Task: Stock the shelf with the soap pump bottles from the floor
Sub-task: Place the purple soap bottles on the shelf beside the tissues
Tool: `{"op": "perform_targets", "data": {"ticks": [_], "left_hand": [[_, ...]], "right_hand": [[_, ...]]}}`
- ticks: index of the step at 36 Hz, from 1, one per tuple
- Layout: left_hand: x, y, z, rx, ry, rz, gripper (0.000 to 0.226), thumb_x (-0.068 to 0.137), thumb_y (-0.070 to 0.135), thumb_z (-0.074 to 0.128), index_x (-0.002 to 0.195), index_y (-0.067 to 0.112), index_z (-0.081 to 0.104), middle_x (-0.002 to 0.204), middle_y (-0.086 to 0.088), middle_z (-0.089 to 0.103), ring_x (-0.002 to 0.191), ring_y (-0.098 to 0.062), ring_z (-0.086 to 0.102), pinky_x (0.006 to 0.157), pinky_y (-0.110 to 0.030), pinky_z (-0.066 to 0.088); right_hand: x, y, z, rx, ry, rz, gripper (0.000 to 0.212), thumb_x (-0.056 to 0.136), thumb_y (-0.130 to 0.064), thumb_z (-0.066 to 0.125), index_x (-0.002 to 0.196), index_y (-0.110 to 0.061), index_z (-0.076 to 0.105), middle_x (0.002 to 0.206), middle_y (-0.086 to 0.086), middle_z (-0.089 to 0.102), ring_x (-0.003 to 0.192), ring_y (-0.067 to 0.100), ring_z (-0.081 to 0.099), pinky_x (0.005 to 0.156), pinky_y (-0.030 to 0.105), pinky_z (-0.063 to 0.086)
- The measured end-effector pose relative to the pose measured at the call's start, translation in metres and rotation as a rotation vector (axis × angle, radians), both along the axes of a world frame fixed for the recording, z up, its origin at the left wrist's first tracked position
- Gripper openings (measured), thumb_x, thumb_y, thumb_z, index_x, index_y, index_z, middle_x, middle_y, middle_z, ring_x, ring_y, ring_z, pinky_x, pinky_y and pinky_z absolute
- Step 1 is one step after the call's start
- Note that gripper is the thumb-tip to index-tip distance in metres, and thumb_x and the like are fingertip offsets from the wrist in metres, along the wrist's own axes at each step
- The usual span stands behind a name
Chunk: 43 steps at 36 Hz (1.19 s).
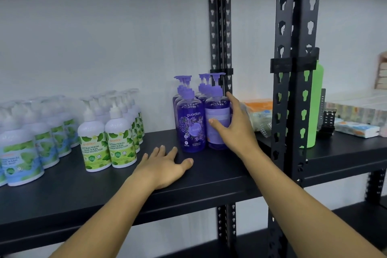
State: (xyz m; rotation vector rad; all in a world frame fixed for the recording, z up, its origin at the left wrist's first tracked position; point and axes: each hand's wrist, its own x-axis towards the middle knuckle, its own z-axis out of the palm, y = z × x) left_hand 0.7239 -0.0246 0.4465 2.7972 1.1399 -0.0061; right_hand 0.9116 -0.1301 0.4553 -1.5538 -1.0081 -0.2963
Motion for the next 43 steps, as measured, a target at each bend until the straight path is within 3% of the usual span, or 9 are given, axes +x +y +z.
{"op": "perform_targets", "data": {"ticks": [4, 7, 11, 14, 21, 26, 32, 37, 43], "left_hand": [[-0.001, -0.002, 0.000, -0.007, -0.010, -0.001, 0.081, 0.093, 0.075, 0.021, 0.159, 0.031, 0.006, 0.167, -0.005, -0.002, 0.154, -0.022, -0.004, 0.123, -0.044, 0.000], [-0.002, -0.004, 0.001, -0.009, -0.010, -0.003, 0.081, 0.093, 0.075, 0.022, 0.159, 0.031, 0.006, 0.167, -0.004, -0.002, 0.154, -0.022, -0.003, 0.123, -0.044, 0.001], [-0.003, -0.004, 0.002, -0.015, -0.015, -0.004, 0.080, 0.094, 0.075, 0.022, 0.159, 0.031, 0.007, 0.167, -0.004, -0.001, 0.154, -0.022, -0.002, 0.123, -0.044, 0.001], [-0.003, -0.004, 0.002, -0.014, -0.020, -0.003, 0.081, 0.093, 0.075, 0.023, 0.159, 0.031, 0.008, 0.167, -0.004, 0.000, 0.154, -0.022, -0.001, 0.123, -0.044, 0.002], [-0.004, -0.004, 0.002, -0.011, -0.031, -0.003, 0.080, 0.094, 0.075, 0.023, 0.159, 0.031, 0.010, 0.167, -0.004, 0.002, 0.154, -0.021, 0.000, 0.123, -0.044, 0.003], [-0.004, -0.005, 0.003, -0.014, -0.038, -0.008, 0.079, 0.094, 0.074, 0.024, 0.159, 0.031, 0.010, 0.167, -0.004, 0.003, 0.154, -0.022, 0.001, 0.123, -0.044, 0.004], [-0.004, -0.005, 0.002, -0.004, -0.043, -0.008, 0.079, 0.094, 0.074, 0.025, 0.159, 0.031, 0.012, 0.167, -0.005, 0.004, 0.154, -0.022, 0.002, 0.122, -0.045, 0.004], [-0.003, -0.004, 0.003, -0.001, -0.040, -0.006, 0.079, 0.094, 0.074, 0.025, 0.159, 0.031, 0.013, 0.167, -0.005, 0.005, 0.154, -0.023, 0.002, 0.122, -0.045, 0.005], [-0.004, -0.006, 0.004, -0.003, -0.041, -0.010, 0.078, 0.094, 0.073, 0.025, 0.159, 0.031, 0.013, 0.167, -0.005, 0.006, 0.154, -0.023, 0.003, 0.122, -0.045, 0.005]], "right_hand": [[-0.003, -0.003, -0.001, -0.013, 0.071, 0.088, 0.096, 0.084, -0.014, 0.064, 0.158, -0.038, 0.007, 0.154, -0.011, 0.036, 0.136, 0.008, 0.042, 0.107, 0.027, 0.040], [-0.003, -0.007, -0.002, -0.042, 0.068, 0.109, 0.098, 0.083, -0.001, 0.063, 0.159, -0.033, 0.010, 0.137, -0.022, 0.040, 0.113, -0.007, 0.051, 0.090, 0.008, 0.042], [0.000, -0.004, -0.005, -0.019, 0.053, 0.064, 0.097, 0.075, -0.010, 0.074, 0.151, -0.043, 0.023, 0.139, -0.016, 0.045, 0.120, 0.007, 0.056, 0.097, 0.039, 0.054], [-0.001, -0.004, -0.004, -0.031, 0.009, -0.022, 0.097, 0.073, -0.022, 0.085, 0.143, -0.051, 0.025, 0.145, -0.010, 0.042, 0.125, 0.017, 0.052, 0.091, 0.048, 0.056], [-0.001, -0.003, -0.004, -0.020, 0.037, 0.011, 0.097, 0.075, -0.025, 0.077, 0.148, -0.045, 0.018, 0.150, -0.004, 0.035, 0.133, 0.018, 0.045, 0.103, 0.047, 0.050], [0.002, -0.004, -0.007, -0.064, 0.078, 0.095, 0.098, 0.081, -0.006, 0.070, 0.153, -0.041, 0.014, 0.136, -0.011, 0.046, 0.111, 0.022, 0.064, 0.095, 0.042, 0.055], [0.004, -0.004, -0.009, -0.040, 0.004, -0.020, 0.100, 0.075, -0.023, 0.086, 0.145, -0.049, 0.019, 0.150, -0.010, 0.038, 0.132, 0.018, 0.046, 0.096, 0.046, 0.053], [0.003, -0.001, -0.009, -0.038, 0.055, 0.048, 0.111, 0.076, -0.027, 0.086, 0.154, -0.041, 0.009, 0.158, 0.000, 0.026, 0.142, 0.021, 0.034, 0.112, 0.048, 0.041], [0.006, 0.003, -0.010, -0.070, 0.103, 0.147, 0.109, 0.078, -0.006, 0.075, 0.151, -0.048, 0.005, 0.149, -0.004, 0.043, 0.129, 0.016, 0.053, 0.107, 0.046, 0.048]]}}
